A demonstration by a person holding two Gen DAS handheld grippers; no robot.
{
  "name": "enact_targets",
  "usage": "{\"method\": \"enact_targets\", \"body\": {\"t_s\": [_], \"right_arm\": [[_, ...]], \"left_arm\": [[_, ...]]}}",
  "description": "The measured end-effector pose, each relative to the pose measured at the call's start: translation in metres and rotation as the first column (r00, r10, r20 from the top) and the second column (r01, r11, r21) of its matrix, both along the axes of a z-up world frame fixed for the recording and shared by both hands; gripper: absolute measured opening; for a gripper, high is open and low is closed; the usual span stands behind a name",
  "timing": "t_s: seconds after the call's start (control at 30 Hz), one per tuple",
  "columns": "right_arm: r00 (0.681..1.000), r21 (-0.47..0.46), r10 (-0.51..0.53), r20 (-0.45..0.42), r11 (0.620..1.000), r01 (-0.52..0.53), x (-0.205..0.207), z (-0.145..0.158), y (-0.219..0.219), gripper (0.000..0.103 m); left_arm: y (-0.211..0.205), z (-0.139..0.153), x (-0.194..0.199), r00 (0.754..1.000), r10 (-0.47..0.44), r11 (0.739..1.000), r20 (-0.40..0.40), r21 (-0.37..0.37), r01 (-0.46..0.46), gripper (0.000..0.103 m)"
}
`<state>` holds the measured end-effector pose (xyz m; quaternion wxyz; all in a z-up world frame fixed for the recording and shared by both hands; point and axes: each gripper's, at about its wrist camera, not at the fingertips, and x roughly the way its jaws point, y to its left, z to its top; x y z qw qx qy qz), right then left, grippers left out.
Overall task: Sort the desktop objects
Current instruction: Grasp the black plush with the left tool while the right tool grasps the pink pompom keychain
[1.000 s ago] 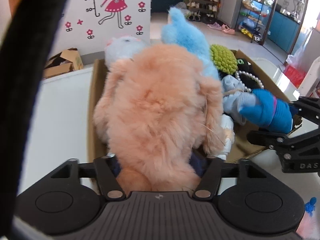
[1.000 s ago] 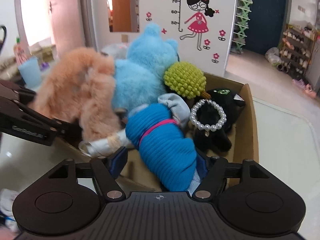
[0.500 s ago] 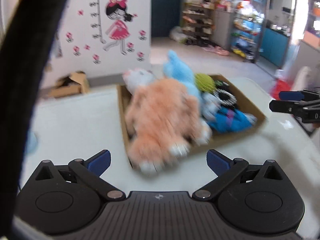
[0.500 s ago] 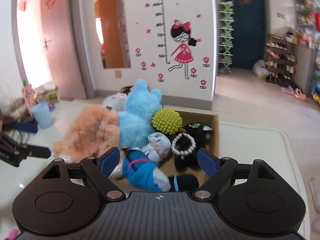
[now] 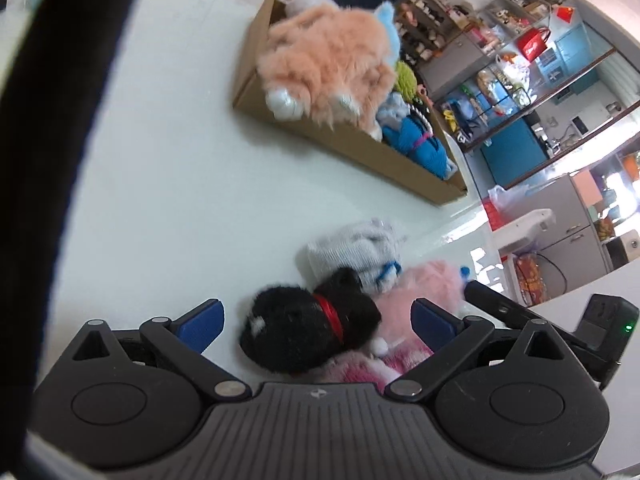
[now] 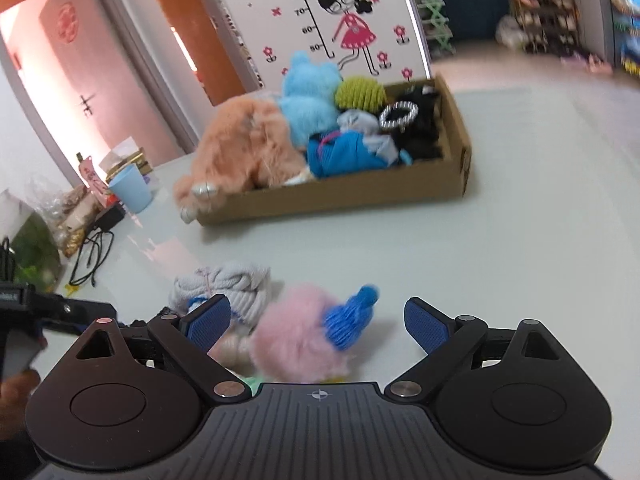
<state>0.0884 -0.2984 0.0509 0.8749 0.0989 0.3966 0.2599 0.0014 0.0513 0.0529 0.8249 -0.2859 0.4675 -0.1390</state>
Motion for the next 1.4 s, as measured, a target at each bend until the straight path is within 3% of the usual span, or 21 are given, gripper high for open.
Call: {"method": "enact_targets", "body": {"t_s": [0.1,0.17,0.23,0.27,0.33,0.43,0.57,0.83,0.97,1.17,1.3,1.37,1.4], "right_arm": [[1.000,-0.008,0.020,-0.015,1.000,-0.020,-0.002,-0.011,0.012,0.094],[0.999,-0.031,0.036,-0.016,0.999,-0.036,-0.005,-0.018,0.020,0.078],[0.999,-0.006,0.036,-0.039,0.999,-0.036,-0.004,-0.024,0.016,0.045],[0.998,0.027,0.039,-0.043,0.999,-0.038,-0.004,-0.026,0.012,0.045],[0.999,0.040,0.031,-0.038,0.999,-0.029,-0.006,-0.027,0.008,0.044],[1.000,0.073,-0.015,-0.017,0.997,0.016,-0.008,-0.025,-0.007,0.044],[0.999,0.135,-0.052,0.016,0.990,0.049,-0.012,-0.016,-0.025,0.044],[0.995,0.129,-0.081,0.051,0.989,0.074,-0.015,-0.011,-0.033,0.044],[0.996,0.111,-0.081,0.041,0.991,0.076,-0.014,-0.016,-0.032,0.044],[0.997,0.112,-0.069,0.041,0.992,0.064,-0.015,-0.017,-0.029,0.044],[0.997,0.115,-0.062,0.043,0.992,0.057,-0.016,-0.017,-0.029,0.044],[0.997,0.116,-0.059,0.040,0.992,0.054,-0.016,-0.018,-0.028,0.044],[0.997,0.115,-0.059,0.041,0.992,0.054,-0.015,-0.018,-0.027,0.044]], "left_arm": [[-0.011,-0.006,-0.001,0.999,-0.015,1.000,-0.028,0.000,0.015,0.099],[-0.016,-0.004,-0.002,1.000,-0.023,0.999,-0.018,0.030,0.024,0.098],[-0.019,-0.003,0.003,0.999,-0.019,0.999,-0.026,0.047,0.020,0.089],[-0.019,-0.001,0.004,1.000,-0.016,0.997,-0.026,0.069,0.018,0.078],[-0.022,-0.001,0.008,0.999,-0.018,0.993,-0.027,0.117,0.021,0.065],[-0.013,-0.001,0.004,1.000,0.003,0.994,-0.027,0.106,0.000,0.051],[0.002,-0.002,-0.011,0.998,0.055,0.991,-0.007,0.123,-0.054,0.046],[0.011,0.013,-0.018,0.996,0.081,0.981,0.045,0.173,-0.087,0.039],[0.006,0.007,-0.010,0.996,0.078,0.983,0.033,0.162,-0.082,0.037],[0.011,-0.002,-0.005,0.997,0.079,0.994,0.001,0.078,-0.079,0.040],[0.012,-0.014,0.001,0.997,0.067,0.998,-0.034,0.018,-0.067,0.049],[0.012,-0.018,0.004,0.997,0.070,0.998,-0.037,-0.005,-0.070,0.062],[0.012,-0.019,0.007,0.997,0.067,0.997,-0.039,-0.023,-0.068,0.063]]}}
